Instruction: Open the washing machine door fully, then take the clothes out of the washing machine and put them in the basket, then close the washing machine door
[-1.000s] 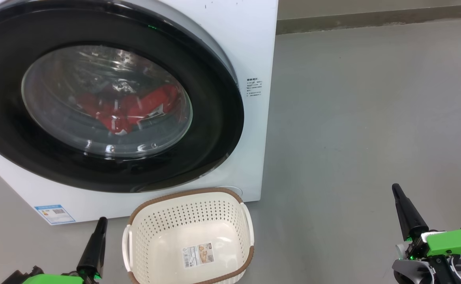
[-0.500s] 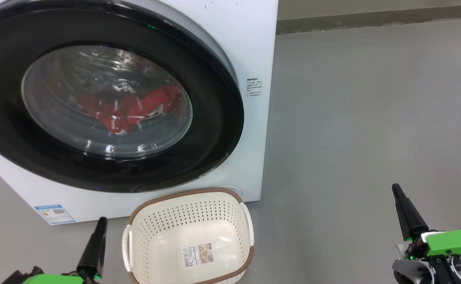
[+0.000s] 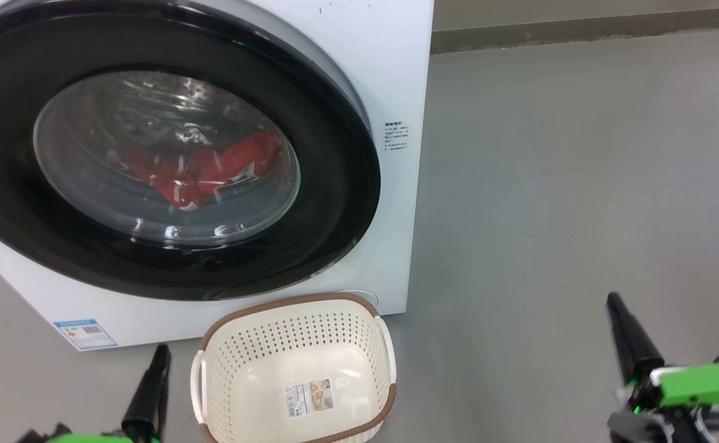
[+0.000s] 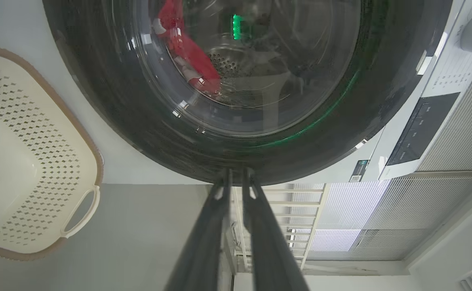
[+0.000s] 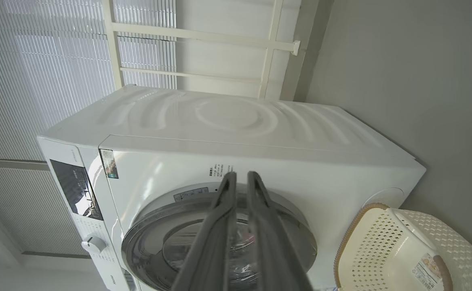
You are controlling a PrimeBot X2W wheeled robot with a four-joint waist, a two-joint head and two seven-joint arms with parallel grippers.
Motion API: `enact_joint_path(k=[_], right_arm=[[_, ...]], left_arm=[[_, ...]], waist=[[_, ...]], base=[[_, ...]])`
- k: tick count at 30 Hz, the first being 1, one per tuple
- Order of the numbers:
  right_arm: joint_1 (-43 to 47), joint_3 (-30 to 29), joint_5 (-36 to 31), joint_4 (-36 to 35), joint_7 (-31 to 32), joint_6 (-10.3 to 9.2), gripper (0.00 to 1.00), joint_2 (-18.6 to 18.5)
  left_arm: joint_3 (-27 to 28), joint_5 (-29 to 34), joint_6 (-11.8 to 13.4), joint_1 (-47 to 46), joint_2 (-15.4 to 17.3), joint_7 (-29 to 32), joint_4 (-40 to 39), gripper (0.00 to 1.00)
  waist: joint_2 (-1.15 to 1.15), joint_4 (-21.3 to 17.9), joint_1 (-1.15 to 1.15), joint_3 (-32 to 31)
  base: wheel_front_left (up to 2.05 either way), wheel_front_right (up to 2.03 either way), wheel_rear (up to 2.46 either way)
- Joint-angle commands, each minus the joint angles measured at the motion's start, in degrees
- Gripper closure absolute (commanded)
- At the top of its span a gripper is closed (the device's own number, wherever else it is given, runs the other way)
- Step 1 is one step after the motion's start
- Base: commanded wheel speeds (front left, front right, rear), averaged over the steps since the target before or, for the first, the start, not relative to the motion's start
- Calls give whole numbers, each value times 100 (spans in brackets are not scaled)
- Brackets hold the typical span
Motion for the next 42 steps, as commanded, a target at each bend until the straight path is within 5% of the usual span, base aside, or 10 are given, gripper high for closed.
enact_joint_path(k=[1, 19, 42], right_arm=[[29, 17, 0, 74, -3, -1, 0, 25], [254, 189, -390, 101, -253, -2, 0, 44], [390, 556, -1915, -14, -639, -2, 0, -101]], left_arm=[[-12, -1, 4, 32, -10, -3, 65, 0], [-85, 484, 0, 198, -23, -250, 55, 0], [-238, 2542, 94, 317, -9, -636, -285, 0]], waist=[[0, 0, 0, 1], [0, 14, 0, 3], [0, 50, 0, 13]], base=[[0, 0, 0], [0, 0, 0], [0, 0, 0]])
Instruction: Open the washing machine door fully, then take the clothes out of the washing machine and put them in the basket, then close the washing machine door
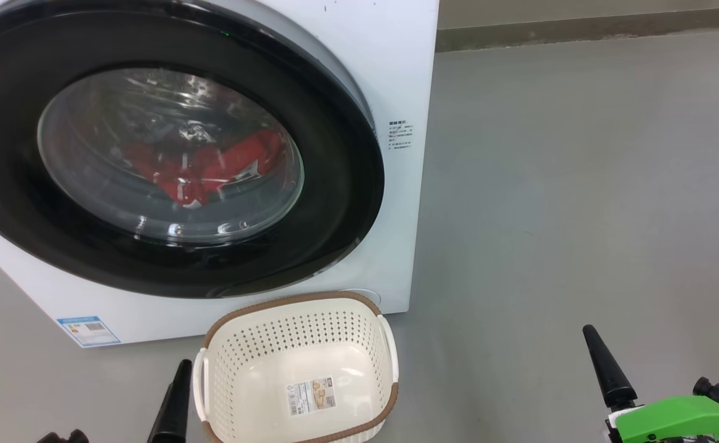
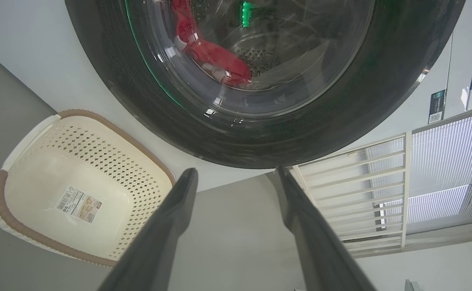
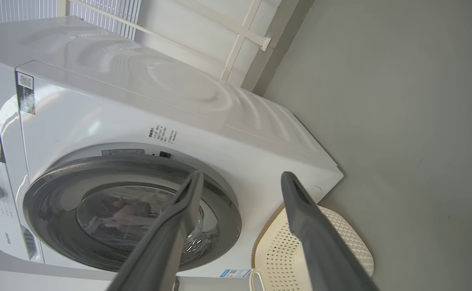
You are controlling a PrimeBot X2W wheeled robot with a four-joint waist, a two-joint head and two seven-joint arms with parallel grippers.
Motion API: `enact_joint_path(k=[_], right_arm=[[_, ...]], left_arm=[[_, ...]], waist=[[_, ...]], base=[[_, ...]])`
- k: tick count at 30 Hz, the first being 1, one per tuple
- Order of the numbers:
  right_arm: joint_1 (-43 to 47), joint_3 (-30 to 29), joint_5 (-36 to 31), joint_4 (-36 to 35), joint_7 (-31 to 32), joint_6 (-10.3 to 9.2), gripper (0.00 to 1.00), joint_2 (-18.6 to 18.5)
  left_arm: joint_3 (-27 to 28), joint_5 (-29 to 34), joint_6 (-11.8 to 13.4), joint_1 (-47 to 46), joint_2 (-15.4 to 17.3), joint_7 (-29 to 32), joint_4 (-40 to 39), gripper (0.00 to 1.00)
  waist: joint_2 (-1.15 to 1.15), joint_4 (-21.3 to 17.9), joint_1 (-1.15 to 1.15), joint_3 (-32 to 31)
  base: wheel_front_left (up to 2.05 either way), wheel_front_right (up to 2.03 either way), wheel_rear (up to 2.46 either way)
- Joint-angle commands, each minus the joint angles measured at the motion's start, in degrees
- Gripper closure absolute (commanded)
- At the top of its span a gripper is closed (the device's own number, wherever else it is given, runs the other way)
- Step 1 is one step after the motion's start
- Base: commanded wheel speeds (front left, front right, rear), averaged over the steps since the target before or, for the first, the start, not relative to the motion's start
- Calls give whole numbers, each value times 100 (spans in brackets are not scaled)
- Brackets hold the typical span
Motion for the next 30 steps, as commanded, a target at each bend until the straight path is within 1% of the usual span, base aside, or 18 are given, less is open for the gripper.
enact_joint_path(k=[1, 30], right_arm=[[-87, 90, -152, -174, -88, -1, 0, -114], [41, 419, -1819, -296, -576, -2, 0, -287]], left_arm=[[33, 188, 25, -75, 86, -80, -218, 0], [-190, 2466, 394, 59, 105, -568, -562, 0]], waist=[[0, 0, -1, 1], [0, 13, -1, -3]], base=[[0, 0, 0], [0, 0, 0]])
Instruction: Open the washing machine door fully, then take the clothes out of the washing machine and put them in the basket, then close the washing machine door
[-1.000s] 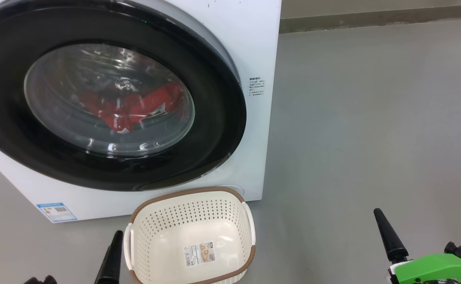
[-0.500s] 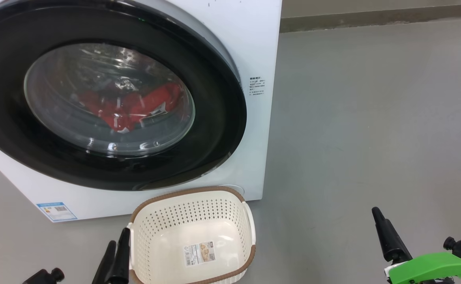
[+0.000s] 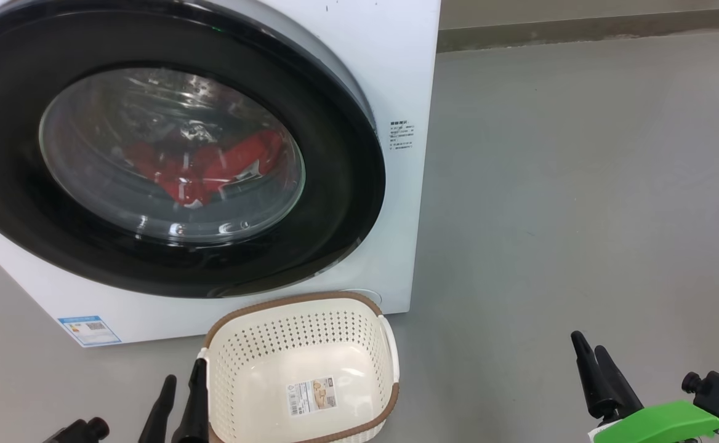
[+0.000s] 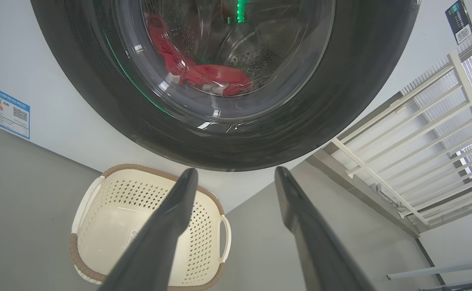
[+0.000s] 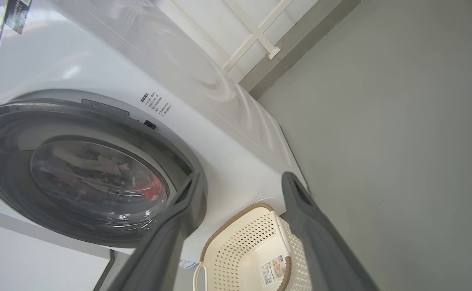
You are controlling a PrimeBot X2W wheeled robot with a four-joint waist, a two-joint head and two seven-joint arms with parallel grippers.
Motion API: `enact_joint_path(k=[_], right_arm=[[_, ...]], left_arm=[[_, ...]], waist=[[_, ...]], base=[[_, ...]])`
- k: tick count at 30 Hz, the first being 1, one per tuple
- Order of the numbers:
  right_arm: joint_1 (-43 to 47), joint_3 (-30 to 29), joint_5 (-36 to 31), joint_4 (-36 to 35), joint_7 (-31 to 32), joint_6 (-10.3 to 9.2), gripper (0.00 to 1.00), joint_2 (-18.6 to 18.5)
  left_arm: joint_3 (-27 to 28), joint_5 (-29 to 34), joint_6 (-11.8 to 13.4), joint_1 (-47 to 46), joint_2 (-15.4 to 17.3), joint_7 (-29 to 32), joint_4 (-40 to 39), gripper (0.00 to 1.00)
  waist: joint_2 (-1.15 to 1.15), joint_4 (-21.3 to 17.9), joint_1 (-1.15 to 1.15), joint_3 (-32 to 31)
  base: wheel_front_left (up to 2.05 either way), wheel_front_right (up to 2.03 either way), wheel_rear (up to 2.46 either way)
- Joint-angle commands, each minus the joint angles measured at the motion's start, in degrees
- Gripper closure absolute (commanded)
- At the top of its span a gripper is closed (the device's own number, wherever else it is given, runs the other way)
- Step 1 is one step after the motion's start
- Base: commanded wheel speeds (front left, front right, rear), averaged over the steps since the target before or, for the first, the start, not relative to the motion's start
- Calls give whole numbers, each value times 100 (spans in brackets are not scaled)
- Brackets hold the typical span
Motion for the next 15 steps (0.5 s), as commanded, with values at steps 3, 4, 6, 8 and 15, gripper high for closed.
enact_joint_path(k=[3, 4, 6, 8, 15], right_arm=[[-61, 135, -241, -189, -123, -2, 0, -118], [-56, 156, -275, -195, -140, -2, 0, -121], [-48, 192, -357, -205, -173, -3, 0, -136], [-39, 223, -445, -214, -207, -3, 0, -150], [-5, 268, -655, -275, -325, -3, 0, -156]], left_arm=[[73, 376, 41, -39, 94, -114, -236, 0], [65, 446, 52, -30, 94, -131, -252, 0], [50, 584, 68, -12, 96, -165, -277, 0], [36, 722, 82, 2, 97, -198, -295, 0], [26, 1208, 134, 42, 101, -316, -357, 0]], waist=[[0, -5, -1, -7], [0, -8, -1, -9], [0, -12, -1, -14], [0, -13, -1, -20], [0, -21, -1, -31]], base=[[0, 0, 0], [0, 0, 0], [0, 0, 0], [0, 0, 0], [0, 0, 0]])
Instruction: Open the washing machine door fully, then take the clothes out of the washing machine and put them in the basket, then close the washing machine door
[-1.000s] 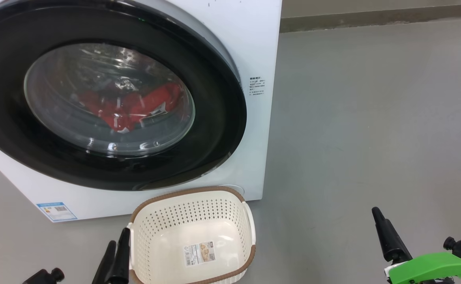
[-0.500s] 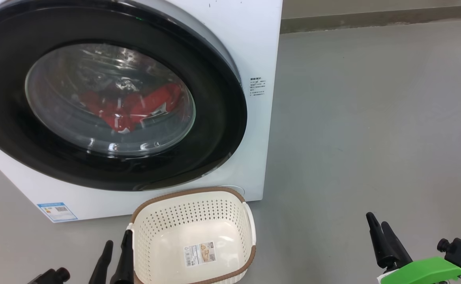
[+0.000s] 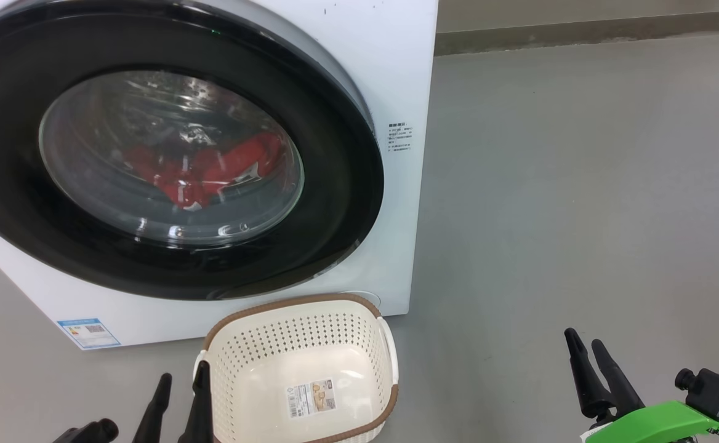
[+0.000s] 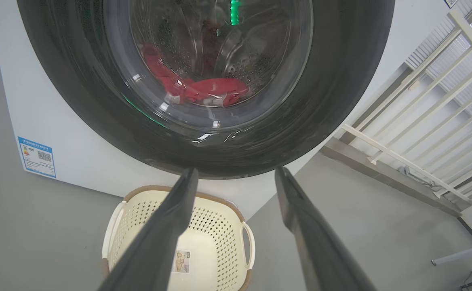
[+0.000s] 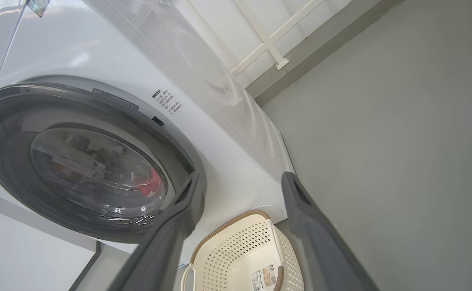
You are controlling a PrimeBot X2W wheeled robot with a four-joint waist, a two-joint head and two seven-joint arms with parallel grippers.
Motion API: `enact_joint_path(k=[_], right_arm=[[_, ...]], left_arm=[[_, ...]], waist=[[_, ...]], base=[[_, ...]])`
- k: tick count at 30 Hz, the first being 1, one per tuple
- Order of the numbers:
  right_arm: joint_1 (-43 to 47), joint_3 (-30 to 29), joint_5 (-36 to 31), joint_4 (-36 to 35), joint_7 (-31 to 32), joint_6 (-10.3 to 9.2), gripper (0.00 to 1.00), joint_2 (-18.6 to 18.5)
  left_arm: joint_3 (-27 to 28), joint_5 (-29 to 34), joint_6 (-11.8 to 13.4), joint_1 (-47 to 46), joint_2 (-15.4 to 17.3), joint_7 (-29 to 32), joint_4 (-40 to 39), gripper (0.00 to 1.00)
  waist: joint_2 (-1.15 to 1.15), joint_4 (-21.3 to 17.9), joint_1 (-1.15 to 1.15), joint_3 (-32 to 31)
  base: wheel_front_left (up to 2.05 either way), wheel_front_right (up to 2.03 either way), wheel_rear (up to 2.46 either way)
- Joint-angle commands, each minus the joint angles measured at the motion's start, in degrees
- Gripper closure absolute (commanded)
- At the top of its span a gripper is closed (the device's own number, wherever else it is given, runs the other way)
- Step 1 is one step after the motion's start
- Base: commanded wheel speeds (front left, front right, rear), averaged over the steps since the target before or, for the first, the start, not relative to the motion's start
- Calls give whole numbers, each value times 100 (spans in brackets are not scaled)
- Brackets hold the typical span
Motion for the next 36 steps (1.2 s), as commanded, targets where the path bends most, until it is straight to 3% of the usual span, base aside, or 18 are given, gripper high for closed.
enact_joint_path(k=[1, 23, 36], right_arm=[[-7, 107, -187, -183, -89, -3, 0, -111], [109, 189, -1224, -259, -442, -4, 0, -168], [195, 212, -2238, -157, -661, -4, 0, -211]], left_arm=[[101, 239, 39, -71, 71, -92, -204, 0], [120, 1521, 152, 4, 85, -445, -330, 0], [82, 2268, 230, 110, 94, -664, -363, 0]], waist=[[0, 0, 0, 2], [0, -21, 0, 43], [0, -22, 0, 54]], base=[[0, 0, 0], [0, 0, 0], [0, 0, 0]])
